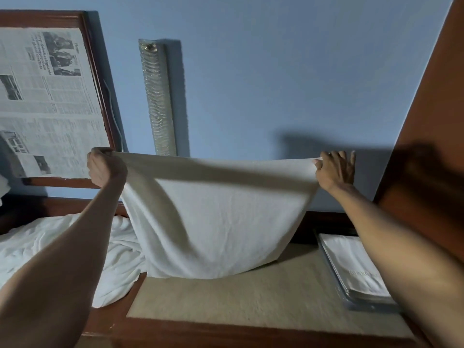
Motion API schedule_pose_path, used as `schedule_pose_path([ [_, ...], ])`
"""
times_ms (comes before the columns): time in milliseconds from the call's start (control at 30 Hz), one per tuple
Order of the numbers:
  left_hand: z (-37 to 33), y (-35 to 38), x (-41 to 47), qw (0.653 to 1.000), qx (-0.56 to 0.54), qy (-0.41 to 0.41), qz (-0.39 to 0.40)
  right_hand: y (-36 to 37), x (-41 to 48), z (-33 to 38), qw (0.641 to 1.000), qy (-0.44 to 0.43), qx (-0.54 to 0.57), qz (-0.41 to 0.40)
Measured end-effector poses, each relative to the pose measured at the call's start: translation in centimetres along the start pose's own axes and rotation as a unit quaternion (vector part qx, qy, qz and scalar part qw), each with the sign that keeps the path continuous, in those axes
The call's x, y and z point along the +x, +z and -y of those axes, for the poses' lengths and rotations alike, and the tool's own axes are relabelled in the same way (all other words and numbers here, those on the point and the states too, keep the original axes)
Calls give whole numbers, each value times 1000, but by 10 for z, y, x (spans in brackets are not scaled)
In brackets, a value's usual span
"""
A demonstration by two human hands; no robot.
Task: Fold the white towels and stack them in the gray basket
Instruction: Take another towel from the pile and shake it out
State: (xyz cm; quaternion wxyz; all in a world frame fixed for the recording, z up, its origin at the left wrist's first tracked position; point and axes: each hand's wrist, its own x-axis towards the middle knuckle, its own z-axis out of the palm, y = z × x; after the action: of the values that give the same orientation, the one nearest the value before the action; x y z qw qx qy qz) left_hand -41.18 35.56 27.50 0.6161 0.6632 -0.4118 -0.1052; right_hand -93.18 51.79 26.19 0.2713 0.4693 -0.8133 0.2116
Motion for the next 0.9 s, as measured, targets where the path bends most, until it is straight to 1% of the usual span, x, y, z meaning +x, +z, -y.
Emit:
schedule_pose_path([
  [200, -14, -46, -24, 1000, -19, 10, -15, -51, -16, -11, 995, 29, 34, -94],
  [300, -23, -60, -28, 999, -41, 19, -23, -75, -19, -8, 991, 59, 33, -118],
  [367, -25, -64, -30, 999, -41, 13, -24, -82, -24, -9, 989, 85, 30, -116],
  [433, -21, -65, -33, 1000, -20, 17, -15, -84, -31, -13, 990, 98, 44, -96],
  [533, -4, -65, -42, 999, 25, 20, 3, -78, -48, -19, 991, 108, 73, -34],
  [633, 26, -61, -59, 997, 58, 13, 43, -60, -74, -31, 992, 111, 52, 29],
  [767, 78, -51, -81, 991, 72, -15, 110, -24, -109, -46, 988, 104, 15, 110],
  [900, 124, -35, -105, 986, 84, -52, 137, 18, -141, -52, 981, 95, -19, 170],
])
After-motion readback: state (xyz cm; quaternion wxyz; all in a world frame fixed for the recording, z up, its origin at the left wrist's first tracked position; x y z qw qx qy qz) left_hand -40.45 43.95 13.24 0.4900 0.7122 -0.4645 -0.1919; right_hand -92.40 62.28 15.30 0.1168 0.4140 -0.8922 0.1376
